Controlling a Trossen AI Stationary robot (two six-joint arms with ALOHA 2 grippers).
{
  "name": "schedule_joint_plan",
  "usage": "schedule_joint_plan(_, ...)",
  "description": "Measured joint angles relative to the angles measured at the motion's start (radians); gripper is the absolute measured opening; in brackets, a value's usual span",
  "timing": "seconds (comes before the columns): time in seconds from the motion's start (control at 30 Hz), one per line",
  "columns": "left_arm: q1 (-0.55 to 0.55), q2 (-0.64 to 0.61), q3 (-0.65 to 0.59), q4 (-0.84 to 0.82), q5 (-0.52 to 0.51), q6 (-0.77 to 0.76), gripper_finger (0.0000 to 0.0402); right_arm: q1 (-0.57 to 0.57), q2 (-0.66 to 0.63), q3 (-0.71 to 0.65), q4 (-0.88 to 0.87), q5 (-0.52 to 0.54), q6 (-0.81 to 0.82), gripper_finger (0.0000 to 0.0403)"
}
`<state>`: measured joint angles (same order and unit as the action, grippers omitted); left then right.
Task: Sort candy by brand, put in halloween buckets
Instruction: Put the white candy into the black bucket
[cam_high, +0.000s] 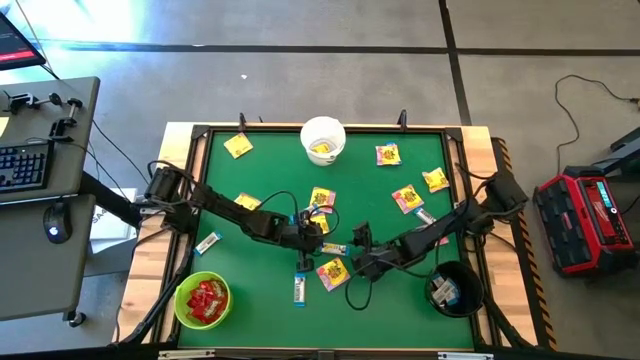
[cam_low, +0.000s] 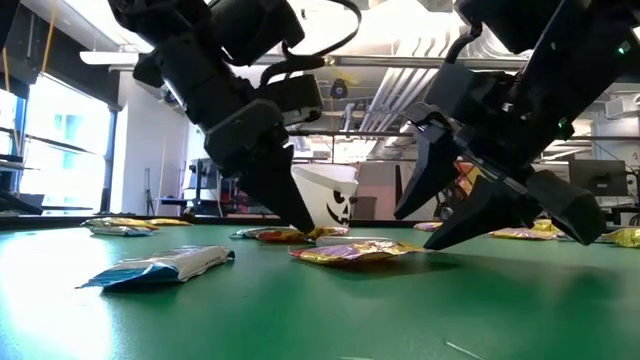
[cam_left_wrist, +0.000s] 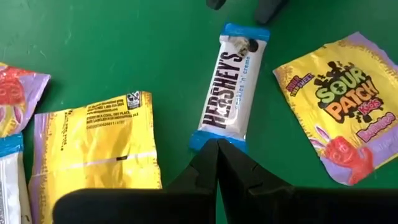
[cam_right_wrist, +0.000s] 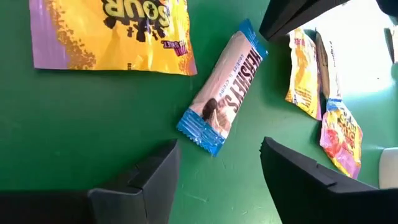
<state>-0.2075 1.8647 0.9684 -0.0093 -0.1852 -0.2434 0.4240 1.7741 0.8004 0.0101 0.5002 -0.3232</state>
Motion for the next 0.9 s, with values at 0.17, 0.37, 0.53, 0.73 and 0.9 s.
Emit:
schedule_joint_plan(0.17, 0.003, 0.044, 0.001, 0.03, 0.016, 0.0, 0.0, -0.005, 0.005, 0.0, 0.001, 0.0, 0.004, 0.0216)
schedule_joint_plan(0.37, 0.003, 0.088, 0.004, 0.063, 0.015, -0.014, 0.0, -0.005, 0.006, 0.0, 0.003, 0.0, 0.0, 0.0216)
schedule_joint_plan(0.53, 0.005, 0.091, 0.004, 0.056, 0.015, -0.015, 0.0, -0.005, 0.006, 0.0, 0.005, 0.004, -0.046, 0.0216)
schedule_joint_plan(0.73, 0.013, 0.101, 0.003, 0.041, 0.021, -0.016, 0.0, -0.017, 0.006, 0.0, 0.006, 0.007, -0.12, 0.0216)
schedule_joint_plan(0.9, 0.014, 0.109, 0.004, 0.046, 0.023, -0.014, 0.0, -0.031, 0.008, -0.002, 0.025, 0.04, -0.205, 0.0216)
